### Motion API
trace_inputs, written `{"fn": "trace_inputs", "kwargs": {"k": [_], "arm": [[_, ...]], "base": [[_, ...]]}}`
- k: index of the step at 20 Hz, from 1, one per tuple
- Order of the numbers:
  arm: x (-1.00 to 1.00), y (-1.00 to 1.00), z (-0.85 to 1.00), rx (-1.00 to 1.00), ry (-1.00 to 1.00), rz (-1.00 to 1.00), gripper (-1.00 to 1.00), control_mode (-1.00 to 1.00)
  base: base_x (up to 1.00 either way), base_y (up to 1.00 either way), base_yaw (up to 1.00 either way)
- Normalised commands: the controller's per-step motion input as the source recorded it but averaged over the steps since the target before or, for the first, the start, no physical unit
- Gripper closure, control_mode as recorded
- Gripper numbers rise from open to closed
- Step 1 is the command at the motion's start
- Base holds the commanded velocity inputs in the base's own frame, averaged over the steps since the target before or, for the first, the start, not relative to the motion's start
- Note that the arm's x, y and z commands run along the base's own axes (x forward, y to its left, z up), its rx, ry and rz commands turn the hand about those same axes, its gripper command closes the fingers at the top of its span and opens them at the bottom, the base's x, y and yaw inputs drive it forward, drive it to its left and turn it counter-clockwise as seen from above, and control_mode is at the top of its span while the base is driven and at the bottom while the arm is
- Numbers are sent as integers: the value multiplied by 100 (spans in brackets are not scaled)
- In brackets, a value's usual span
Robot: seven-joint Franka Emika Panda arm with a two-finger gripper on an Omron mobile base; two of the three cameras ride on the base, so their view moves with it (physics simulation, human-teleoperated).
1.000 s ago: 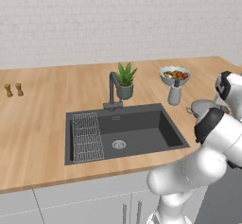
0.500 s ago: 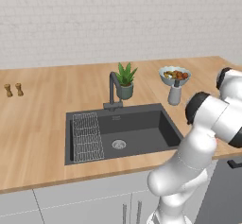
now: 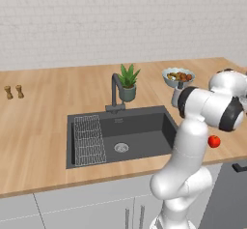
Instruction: Put the colander in the sink, put the apple in the colander, and turn on the sink faucet and pour water over the colander.
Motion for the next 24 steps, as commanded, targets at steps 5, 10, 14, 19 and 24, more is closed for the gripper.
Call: {"fn": "trace_inputs", "kwargs": {"k": [5,10,14,19,24], "arm": [[19,-6,-25,3,4,0,-100,-100],[19,-5,-23,5,3,0,-100,-100],[22,0,-23,3,3,0,-100,-100],[17,0,-25,2,1,0,-100,-100],[20,-16,-22,3,0,0,-100,-100]], "base": [[0,0,0],[0,0,0],[0,0,0],[0,0,0],[0,0,0]]}}
